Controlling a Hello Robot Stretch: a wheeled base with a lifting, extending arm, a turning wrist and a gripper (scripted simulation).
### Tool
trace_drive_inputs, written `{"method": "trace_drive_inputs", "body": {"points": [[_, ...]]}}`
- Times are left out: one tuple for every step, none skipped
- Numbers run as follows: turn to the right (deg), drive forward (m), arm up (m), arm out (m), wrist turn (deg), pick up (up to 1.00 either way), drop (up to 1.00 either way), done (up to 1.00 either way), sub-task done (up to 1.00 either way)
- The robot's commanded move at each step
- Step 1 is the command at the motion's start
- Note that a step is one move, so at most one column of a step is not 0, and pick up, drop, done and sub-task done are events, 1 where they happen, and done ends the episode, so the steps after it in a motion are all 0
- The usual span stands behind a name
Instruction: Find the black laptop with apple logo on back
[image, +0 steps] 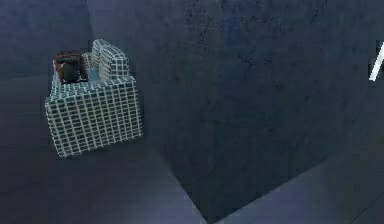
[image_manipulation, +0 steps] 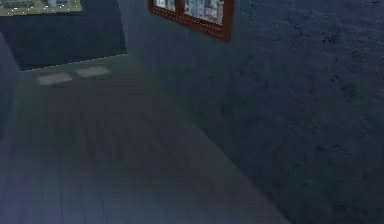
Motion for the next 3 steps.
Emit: {"method": "trace_drive_inputs", "body": {"points": [[-45.0,0.0,0.0,0.0,0.0,0.0,0.0,0.0,0.0],[-24.0,0.0,0.0,0.0,0.0,0.0,0.0,0.0,0.0],[-3.0,0.0,0.0,0.0,0.0,0.0,0.0,0.0,0.0]]}}
